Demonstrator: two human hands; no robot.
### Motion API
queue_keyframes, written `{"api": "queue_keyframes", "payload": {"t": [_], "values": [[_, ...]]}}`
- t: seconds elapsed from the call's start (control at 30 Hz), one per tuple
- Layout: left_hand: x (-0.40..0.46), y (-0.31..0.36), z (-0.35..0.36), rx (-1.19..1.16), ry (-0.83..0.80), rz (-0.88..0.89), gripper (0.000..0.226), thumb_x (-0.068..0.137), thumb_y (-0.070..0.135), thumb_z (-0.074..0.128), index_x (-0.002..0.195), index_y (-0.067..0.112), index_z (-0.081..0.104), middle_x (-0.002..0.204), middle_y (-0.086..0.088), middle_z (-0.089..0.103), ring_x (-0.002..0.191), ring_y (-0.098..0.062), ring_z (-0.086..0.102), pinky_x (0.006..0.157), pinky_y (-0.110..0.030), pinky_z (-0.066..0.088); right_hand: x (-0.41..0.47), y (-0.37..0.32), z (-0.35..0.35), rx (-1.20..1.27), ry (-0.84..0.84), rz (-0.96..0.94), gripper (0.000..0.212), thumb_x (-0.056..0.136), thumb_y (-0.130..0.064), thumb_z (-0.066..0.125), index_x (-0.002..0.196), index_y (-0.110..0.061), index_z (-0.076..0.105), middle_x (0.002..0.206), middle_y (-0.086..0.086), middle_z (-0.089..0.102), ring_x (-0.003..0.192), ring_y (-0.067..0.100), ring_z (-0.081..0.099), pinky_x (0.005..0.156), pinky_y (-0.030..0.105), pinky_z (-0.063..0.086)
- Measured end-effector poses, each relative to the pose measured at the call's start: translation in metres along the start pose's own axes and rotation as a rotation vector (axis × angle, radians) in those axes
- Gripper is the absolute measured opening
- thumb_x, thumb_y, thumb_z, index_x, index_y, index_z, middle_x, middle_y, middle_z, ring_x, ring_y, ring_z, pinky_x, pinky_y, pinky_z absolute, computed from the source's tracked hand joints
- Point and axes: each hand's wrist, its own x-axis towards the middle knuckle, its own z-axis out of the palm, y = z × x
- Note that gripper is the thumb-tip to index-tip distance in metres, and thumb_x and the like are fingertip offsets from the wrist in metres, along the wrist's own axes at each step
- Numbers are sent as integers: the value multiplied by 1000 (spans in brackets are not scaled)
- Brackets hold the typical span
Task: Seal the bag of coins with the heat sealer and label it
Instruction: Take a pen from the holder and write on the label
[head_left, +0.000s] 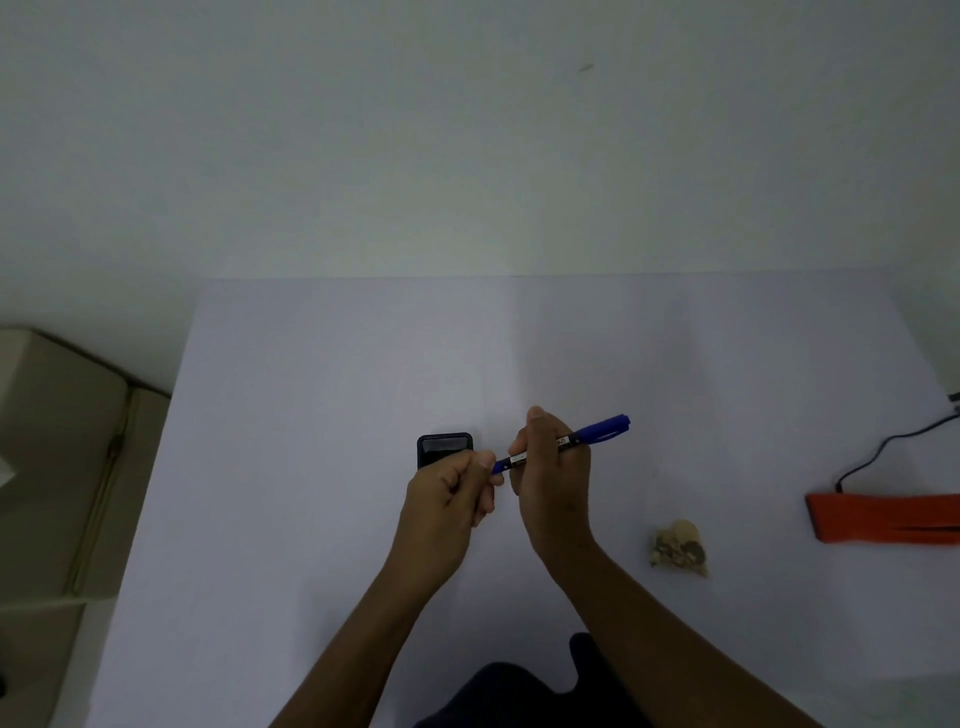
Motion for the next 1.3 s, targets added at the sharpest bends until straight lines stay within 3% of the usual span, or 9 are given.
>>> {"api": "queue_keyframes", "payload": {"t": [0.27, 0.37, 0.47, 0.53, 0.7, 0.8, 0.97, 1.13, 1.3], "values": [[13, -1, -16, 89, 61, 46, 33, 100, 27, 47, 79, 13, 67, 61, 3, 57, 56, -6, 51, 58, -19, 45, 16, 6, 12, -17, -149, 52, 42, 103, -11, 48, 61, -13, 52, 48, -2, 45, 42, 9, 40, 43, 22, 35], [26, 4, -36, 263, 103, 179, 22, 100, 16, 53, 82, 17, 66, 68, 10, 61, 63, -2, 58, 63, -9, 43, 29, 18, 14, 2, -211, 228, 26, 99, -27, 58, 80, -10, 60, 51, 0, 49, 43, 9, 40, 40, 19, 34], [40, 6, -58, 436, 228, 293, 11, 97, 10, 58, 92, 12, 67, 82, 6, 66, 78, -2, 63, 68, -3, 42, 43, 43, 9, 102, -153, 355, 43, 91, -53, 59, 102, -12, 61, 61, 5, 53, 45, 11, 39, 42, 22, 28], [50, 0, -77, 519, 273, 303, 10, 96, 10, 59, 93, 10, 68, 82, 5, 65, 75, -1, 61, 68, -3, 41, 49, 61, 2, 46, -72, 428, 44, 96, -54, 53, 105, -11, 60, 62, 4, 55, 47, 11, 40, 44, 23, 28], [73, -25, -95, 710, 203, 166, 12, 96, 12, 60, 87, 10, 67, 75, 4, 60, 63, -8, 51, 58, -11, 37, 50, 105, -6, -277, -8, 491, 26, 101, -37, 54, 104, -11, 60, 78, 6, 61, 56, 13, 47, 49, 27, 40], [86, -48, -88, 756, 130, 86, 16, 97, 16, 58, 90, 6, 68, 81, -3, 62, 70, -16, 53, 59, -12, 36, 44, 122, -4, -395, -74, 456, 21, 99, -36, 55, 99, -16, 60, 88, 9, 65, 66, 14, 52, 62, 32, 43], [96, -84, -74, 855, -2, -7, 21, 99, 25, 54, 92, 8, 64, 86, -4, 61, 80, -19, 54, 65, -26, 39, 40, 133, 3, -494, -181, 443, 20, 98, -35, 57, 102, -16, 61, 88, 3, 63, 74, 16, 57, 66, 35, 49], [95, -109, -58, 726, 51, -89, 15, 99, 25, 54, 95, 11, 59, 93, -4, 59, 83, -18, 55, 66, -22, 40, 42, 141, 2, -506, -211, 434, 18, 99, -23, 59, 109, -8, 60, 92, 7, 64, 71, 17, 61, 60, 32, 56], [82, -121, -37, 400, 162, -262, 36, 101, 22, 52, 132, 8, 45, 118, -8, 54, 100, -18, 57, 78, -19, 45, 47, 144, 2, -485, -216, 392, 13, 100, -14, 58, 107, -3, 59, 99, 15, 69, 70, 16, 68, 53, 19, 54]]}}
